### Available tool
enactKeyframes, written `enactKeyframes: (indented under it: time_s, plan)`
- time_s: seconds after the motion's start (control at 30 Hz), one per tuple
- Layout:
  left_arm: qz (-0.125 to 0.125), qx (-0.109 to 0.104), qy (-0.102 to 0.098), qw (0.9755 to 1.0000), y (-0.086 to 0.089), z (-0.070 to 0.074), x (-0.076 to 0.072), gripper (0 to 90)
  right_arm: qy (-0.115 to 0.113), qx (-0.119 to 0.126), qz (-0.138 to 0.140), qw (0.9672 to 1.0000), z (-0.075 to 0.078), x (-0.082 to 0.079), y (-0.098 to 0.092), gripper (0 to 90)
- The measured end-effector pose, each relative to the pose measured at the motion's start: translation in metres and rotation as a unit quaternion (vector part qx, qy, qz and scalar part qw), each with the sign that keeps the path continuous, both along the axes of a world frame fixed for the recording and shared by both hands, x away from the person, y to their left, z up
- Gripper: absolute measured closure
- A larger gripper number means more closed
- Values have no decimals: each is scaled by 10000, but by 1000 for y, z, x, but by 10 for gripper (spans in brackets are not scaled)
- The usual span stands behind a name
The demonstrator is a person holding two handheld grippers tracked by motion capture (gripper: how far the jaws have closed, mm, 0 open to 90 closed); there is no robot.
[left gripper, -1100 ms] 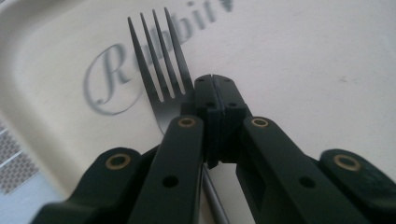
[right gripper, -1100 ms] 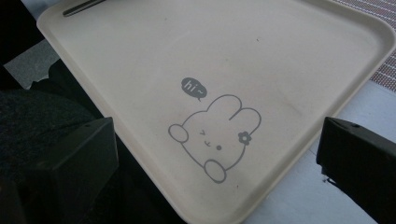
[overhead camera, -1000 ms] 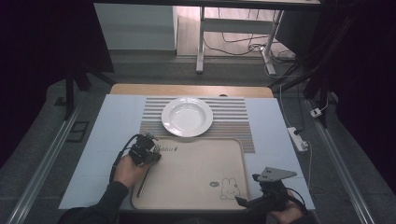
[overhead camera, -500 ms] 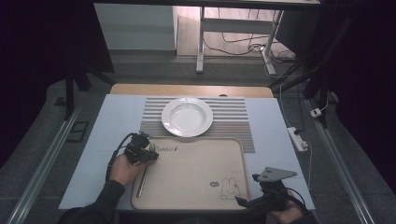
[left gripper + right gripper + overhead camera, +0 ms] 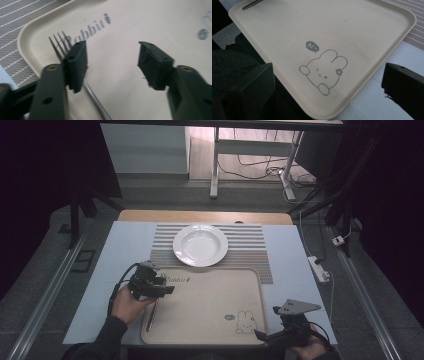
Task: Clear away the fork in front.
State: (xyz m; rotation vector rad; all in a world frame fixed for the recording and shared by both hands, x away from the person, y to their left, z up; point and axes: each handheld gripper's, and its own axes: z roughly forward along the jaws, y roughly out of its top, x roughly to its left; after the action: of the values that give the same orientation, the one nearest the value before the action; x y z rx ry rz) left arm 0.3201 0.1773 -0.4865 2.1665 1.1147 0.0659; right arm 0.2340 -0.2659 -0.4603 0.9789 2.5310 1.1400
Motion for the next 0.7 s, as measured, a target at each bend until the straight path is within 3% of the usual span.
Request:
enactKeyframes:
  time_s: [0.03,0.23,0.33,0.43,0.7]
  plan:
    - [-17,-59,-1,10000,1,1,-2,321,3,-1,-42,10000,0,0,-1,0]
    - [-99,-339,-243,9991,5,12,-20,220,23,31,-135,9999,1,-2,-4,0]
    - [29,-513,-333,9981,11,18,-31,157,164,96,-196,9996,1,-2,-7,0]
    - [107,-663,-389,9970,20,22,-44,110,129,143,-231,9995,2,-4,-9,0]
    - [344,-748,-547,9951,51,23,-81,40,45,182,-384,9991,4,-7,-15,0]
